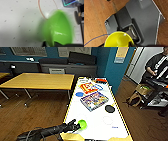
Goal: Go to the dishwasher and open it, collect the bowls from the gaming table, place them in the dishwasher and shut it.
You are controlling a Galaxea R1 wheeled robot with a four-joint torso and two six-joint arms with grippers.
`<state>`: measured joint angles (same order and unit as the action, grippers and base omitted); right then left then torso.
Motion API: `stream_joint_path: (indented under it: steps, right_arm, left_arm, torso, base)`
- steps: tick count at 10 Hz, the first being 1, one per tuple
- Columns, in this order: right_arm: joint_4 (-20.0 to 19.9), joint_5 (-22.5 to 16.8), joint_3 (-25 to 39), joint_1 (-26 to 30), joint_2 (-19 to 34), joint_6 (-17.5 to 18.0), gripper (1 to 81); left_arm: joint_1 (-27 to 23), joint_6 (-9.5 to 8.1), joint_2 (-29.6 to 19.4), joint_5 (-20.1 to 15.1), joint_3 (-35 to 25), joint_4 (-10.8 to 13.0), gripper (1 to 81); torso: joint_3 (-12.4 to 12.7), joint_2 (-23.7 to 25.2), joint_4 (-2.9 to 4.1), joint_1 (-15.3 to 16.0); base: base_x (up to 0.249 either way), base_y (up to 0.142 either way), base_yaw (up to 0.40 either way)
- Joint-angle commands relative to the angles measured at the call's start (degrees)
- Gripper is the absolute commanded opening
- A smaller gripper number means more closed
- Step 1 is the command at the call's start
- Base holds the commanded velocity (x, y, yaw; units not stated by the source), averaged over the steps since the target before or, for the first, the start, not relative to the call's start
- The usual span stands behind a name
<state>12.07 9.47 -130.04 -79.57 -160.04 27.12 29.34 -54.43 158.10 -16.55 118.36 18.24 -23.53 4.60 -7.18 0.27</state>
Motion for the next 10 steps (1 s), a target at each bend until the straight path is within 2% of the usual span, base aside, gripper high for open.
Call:
stream_joint_path:
  steps: [1, 4, 5, 7, 10]
  right_arm:
    - [0.76, -2.79, 0.58, 1.47, 0.66, 0.30, 1.0]
    - [0.68, -2.79, 0.23, 1.47, 0.75, 0.39, 1.0]
    - [0.68, -2.79, 0.23, 1.55, 0.75, 0.39, 1.0]
    - [0.94, -2.96, 0.67, 1.55, 0.66, 0.39, 1.0]
    - [1.03, -3.32, 1.02, 1.47, 0.66, 0.04, 1.0]
  left_arm:
    - [-5.30, -1.12, -0.24, -3.40, -1.20, 2.50, 1.0]
    - [-5.38, -1.20, -1.64, -3.22, -2.78, 2.86, 1.0]
    - [-6.17, -1.03, -3.66, -2.87, -6.12, 2.94, 1.0]
    - [-8.64, -1.20, -9.19, -2.87, -17.95, 4.96, 1.0]
    - [-11.98, -1.29, -17.69, -2.96, -34.52, 5.23, 1.0]
  torso:
    - [0.00, 0.00, 0.00, 0.00]
    - [0.00, 0.00, 0.00, 0.00]
    - [0.00, 0.00, 0.00, 0.00]
    - [0.00, 0.00, 0.00, 0.02]
    - [0.00, 0.00, 0.00, 0.02]
  base:
    - [0.000, 0.000, 0.000]
    - [0.000, 0.000, 0.000]
    - [0.000, 0.000, 0.000]
    - [0.000, 0.000, 0.000]
    - [0.000, 0.000, 0.000]
